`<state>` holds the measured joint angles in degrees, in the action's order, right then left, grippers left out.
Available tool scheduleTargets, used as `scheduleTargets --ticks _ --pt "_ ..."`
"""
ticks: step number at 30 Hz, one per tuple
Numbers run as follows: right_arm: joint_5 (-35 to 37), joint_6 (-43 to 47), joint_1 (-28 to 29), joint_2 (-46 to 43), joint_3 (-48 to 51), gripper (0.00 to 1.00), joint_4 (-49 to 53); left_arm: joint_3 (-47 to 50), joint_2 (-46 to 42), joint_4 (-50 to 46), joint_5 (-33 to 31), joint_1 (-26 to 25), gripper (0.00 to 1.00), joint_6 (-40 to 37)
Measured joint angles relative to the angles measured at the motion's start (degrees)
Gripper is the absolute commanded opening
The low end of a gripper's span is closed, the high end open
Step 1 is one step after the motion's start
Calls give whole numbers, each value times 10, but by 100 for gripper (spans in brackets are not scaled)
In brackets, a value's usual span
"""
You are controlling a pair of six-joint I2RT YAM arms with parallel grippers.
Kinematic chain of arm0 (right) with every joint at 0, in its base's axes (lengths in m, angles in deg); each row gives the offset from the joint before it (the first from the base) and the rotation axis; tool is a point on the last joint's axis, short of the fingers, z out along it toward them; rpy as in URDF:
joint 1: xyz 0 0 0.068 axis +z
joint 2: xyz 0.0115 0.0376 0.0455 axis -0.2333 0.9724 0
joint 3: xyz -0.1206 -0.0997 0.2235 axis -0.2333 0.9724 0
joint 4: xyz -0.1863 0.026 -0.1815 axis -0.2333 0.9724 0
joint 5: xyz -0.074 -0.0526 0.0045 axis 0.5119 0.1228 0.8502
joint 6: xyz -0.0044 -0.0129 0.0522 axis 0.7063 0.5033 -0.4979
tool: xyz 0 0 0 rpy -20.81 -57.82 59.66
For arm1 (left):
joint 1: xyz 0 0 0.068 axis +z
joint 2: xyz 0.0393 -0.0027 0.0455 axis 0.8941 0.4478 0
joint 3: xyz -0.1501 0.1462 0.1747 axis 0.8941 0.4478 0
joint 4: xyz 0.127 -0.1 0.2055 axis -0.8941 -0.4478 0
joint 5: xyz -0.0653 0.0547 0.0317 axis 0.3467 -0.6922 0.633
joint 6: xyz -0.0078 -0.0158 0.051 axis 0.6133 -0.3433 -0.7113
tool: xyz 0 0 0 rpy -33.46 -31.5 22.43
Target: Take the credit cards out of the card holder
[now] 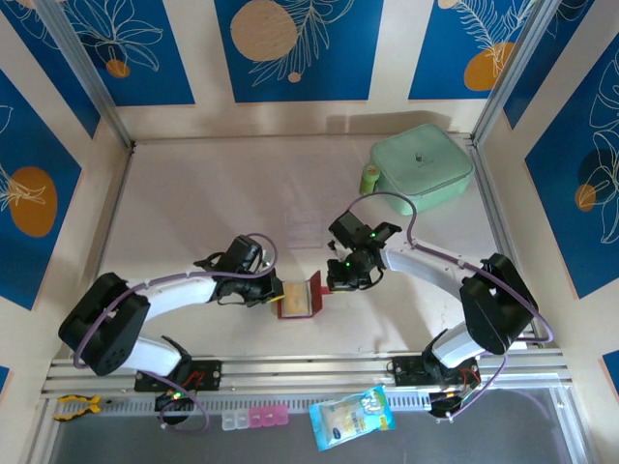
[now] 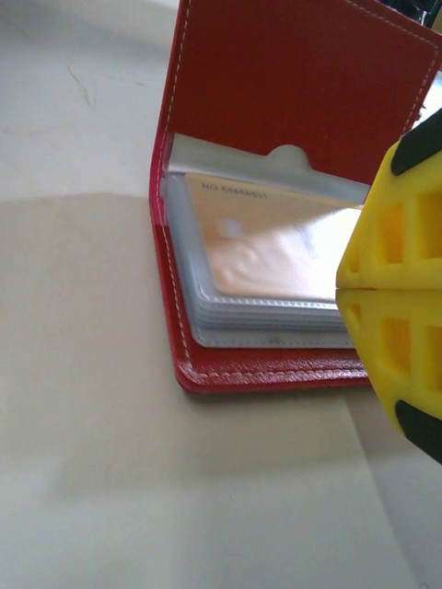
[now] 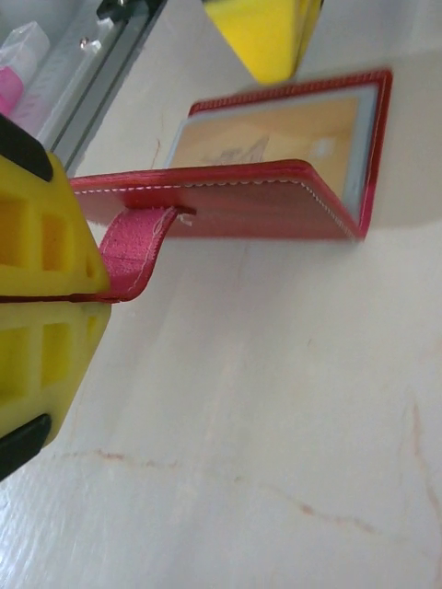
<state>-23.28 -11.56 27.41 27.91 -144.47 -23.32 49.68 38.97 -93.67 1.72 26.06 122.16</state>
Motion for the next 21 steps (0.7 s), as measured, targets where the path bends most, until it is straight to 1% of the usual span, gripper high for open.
scheduleTargets --ticks 7,16,21 --pt "5 2 -12 5 34 0 -12 0 2 0 -6 -1 0 6" --pt "14 2 -12 57 45 0 -48 5 8 -10 -30 -1 0 8" --pt "23 2 -12 75 45 4 -61 13 7 -12 -34 -1 0 10"
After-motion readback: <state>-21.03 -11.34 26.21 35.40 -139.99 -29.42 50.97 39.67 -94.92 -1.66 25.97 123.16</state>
